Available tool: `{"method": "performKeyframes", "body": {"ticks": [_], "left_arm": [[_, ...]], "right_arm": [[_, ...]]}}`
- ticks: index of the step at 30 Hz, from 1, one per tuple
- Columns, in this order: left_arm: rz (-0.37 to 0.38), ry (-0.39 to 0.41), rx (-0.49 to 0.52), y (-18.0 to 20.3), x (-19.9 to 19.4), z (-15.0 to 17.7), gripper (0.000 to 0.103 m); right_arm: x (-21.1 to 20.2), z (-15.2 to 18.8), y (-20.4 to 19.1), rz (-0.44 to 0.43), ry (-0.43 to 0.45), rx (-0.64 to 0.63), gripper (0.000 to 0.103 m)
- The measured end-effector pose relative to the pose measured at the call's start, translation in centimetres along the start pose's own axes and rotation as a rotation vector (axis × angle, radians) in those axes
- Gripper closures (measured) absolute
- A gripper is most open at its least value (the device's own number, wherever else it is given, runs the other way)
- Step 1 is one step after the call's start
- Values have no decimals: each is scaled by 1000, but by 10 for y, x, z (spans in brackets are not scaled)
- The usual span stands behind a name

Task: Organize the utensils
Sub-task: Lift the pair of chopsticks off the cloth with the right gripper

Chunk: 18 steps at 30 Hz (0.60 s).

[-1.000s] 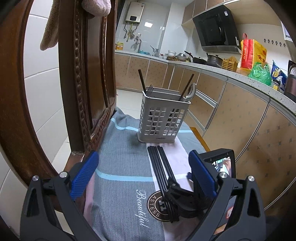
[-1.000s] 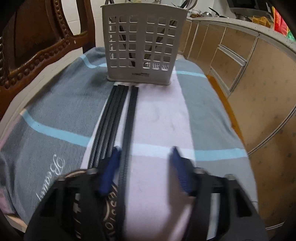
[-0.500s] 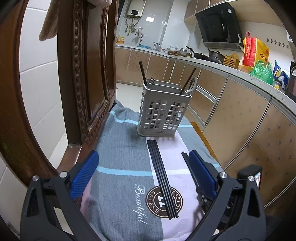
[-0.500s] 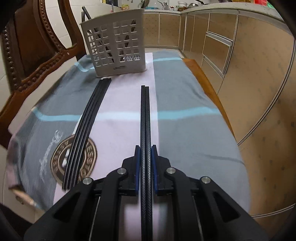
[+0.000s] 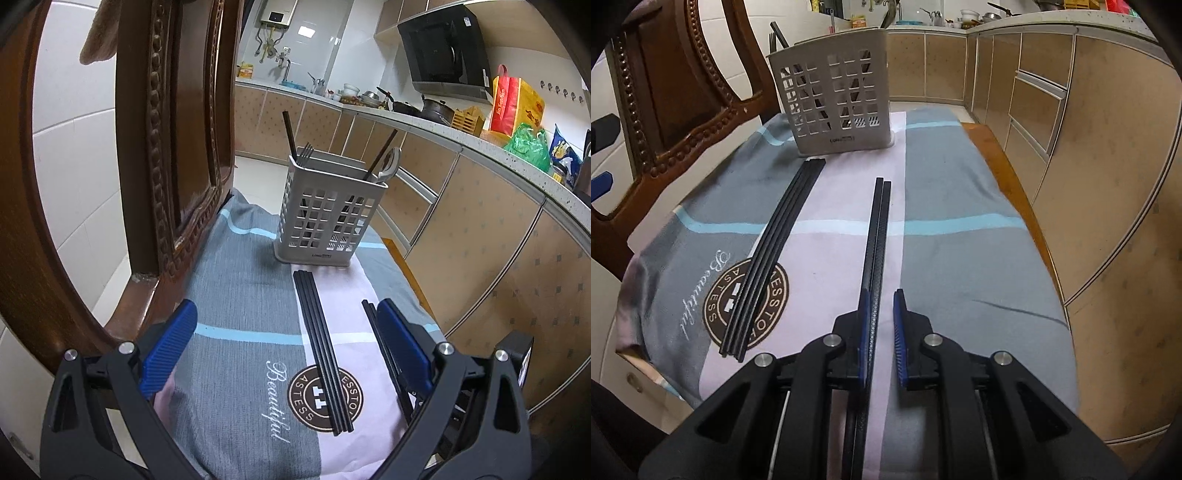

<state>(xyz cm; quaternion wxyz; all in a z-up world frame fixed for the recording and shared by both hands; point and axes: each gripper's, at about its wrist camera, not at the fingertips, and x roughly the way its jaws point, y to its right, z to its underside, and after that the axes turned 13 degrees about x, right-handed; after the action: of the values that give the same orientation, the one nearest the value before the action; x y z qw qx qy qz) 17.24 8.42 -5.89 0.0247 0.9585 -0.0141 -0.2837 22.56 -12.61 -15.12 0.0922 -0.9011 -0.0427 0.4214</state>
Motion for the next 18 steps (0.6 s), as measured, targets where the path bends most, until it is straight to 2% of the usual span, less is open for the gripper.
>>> {"method": "performKeyframes", "body": {"ticks": [8,9,18], "left_arm": [[1,-2,0,0,1,0,6],[2,0,-1,0,0,0,6],[3,-12,0,2,3,0,6]], "right_arm": [[10,0,-9,73,-21,-49,88],[11,0,-11,72,-17,-52,86],[17,1,-31,27,-26,-73,85]]}}
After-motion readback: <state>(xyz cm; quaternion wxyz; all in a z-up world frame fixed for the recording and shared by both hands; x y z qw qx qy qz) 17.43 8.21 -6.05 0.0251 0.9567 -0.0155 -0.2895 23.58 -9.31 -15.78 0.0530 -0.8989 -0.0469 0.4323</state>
